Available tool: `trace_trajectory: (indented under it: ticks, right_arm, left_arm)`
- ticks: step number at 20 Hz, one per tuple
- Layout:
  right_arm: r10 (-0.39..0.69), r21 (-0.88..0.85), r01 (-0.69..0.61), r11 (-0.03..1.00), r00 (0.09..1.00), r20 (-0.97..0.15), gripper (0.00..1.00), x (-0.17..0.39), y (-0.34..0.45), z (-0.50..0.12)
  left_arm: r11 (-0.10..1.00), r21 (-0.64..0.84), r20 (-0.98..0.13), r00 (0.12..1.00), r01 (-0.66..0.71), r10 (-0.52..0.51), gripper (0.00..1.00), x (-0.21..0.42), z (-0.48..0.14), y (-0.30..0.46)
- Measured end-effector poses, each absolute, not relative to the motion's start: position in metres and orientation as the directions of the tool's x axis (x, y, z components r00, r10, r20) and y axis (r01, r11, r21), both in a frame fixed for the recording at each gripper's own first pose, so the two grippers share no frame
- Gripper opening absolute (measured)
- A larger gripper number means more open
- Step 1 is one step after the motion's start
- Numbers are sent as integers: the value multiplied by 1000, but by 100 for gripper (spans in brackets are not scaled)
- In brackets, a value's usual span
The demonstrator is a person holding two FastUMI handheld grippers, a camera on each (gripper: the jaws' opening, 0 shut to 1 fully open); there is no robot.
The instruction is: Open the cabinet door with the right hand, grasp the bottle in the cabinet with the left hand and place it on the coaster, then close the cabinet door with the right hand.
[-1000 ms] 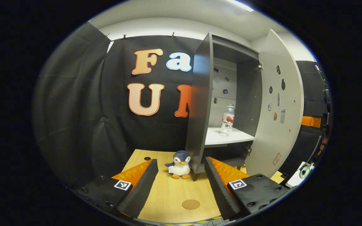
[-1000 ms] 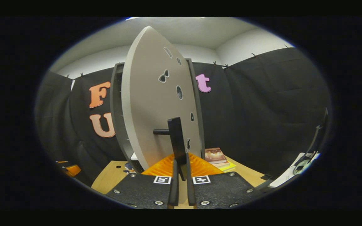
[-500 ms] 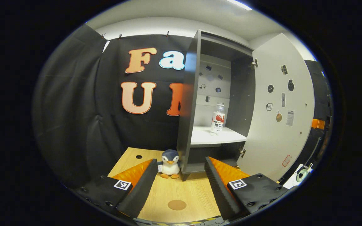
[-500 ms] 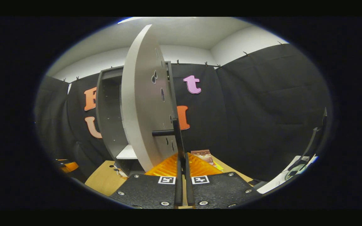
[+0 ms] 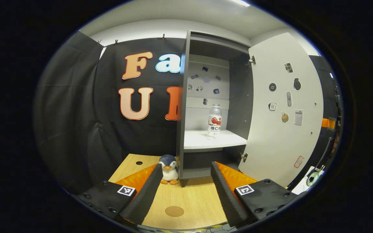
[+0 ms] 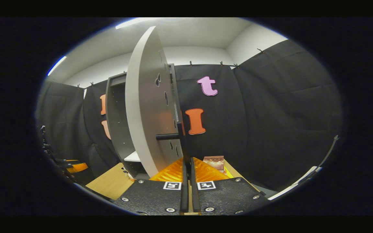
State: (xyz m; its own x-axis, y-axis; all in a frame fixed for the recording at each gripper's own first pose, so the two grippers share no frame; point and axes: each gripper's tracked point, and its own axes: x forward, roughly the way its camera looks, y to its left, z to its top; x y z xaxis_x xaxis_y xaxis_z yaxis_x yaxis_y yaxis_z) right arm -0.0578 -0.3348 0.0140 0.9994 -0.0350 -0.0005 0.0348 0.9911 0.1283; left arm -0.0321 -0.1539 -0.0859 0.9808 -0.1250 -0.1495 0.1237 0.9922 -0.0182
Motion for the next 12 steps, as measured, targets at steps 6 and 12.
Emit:
trace_trajectory:
  ticks: [6,12]
  right_arm:
    - [40,202,-41,978,999,12,2,-56,-337,11]
    - [-79,128,81,989,997,-16,7,-83,-337,6]
  left_arm:
    - [994,-17,-157,982,104,-105,97,-28,-86,-164]
    - [987,-3,-126,979,159,-158,94,0,-78,-194]
